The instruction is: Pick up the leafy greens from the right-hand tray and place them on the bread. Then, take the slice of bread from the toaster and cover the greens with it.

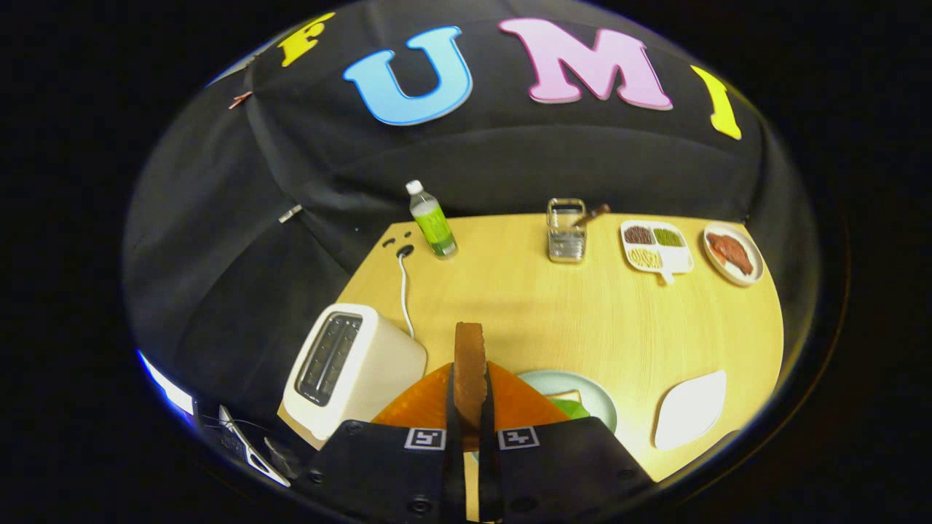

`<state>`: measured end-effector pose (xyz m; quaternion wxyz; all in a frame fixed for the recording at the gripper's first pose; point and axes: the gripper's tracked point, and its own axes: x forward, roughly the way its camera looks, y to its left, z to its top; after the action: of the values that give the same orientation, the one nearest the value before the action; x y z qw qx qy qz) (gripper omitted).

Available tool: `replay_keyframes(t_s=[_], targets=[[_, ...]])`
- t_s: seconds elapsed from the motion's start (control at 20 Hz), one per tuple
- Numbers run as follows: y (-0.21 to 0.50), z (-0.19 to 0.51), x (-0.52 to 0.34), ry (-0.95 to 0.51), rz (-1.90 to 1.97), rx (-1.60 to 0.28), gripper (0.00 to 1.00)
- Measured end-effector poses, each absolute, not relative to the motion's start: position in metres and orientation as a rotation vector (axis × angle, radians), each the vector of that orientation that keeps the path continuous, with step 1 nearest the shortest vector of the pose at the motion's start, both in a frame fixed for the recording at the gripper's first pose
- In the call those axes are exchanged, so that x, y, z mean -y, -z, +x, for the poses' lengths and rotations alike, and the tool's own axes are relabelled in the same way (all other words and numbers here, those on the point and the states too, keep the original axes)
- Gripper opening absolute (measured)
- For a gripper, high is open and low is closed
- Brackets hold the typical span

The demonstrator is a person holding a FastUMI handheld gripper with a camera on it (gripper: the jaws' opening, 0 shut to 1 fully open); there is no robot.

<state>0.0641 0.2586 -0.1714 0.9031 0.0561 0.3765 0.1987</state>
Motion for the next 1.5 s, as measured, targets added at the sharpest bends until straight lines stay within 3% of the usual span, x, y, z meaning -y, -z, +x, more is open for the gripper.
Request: replay_keyframes(t_s=[0.6,0.8,0.9,1.05,1.2,1.25,1.35,1.5], targets=[[0.265,0.043,-0.212,-0.296,0.331,-0.900,0.11],[0.281,0.048,-0.188,-0.250,0.325,-0.903,0.16],[0.286,0.051,-0.179,-0.235,0.297,-0.900,0.26],[0.294,0.055,-0.167,-0.223,0.230,-0.889,0.48],[0.302,0.055,-0.161,-0.225,0.162,-0.885,0.60],[0.303,0.055,-0.158,-0.219,0.141,-0.877,0.77],[0.290,0.062,-0.142,-0.182,0.116,-0.828,0.98],[0.249,0.070,-0.121,-0.128,0.114,-0.721,0.99]])
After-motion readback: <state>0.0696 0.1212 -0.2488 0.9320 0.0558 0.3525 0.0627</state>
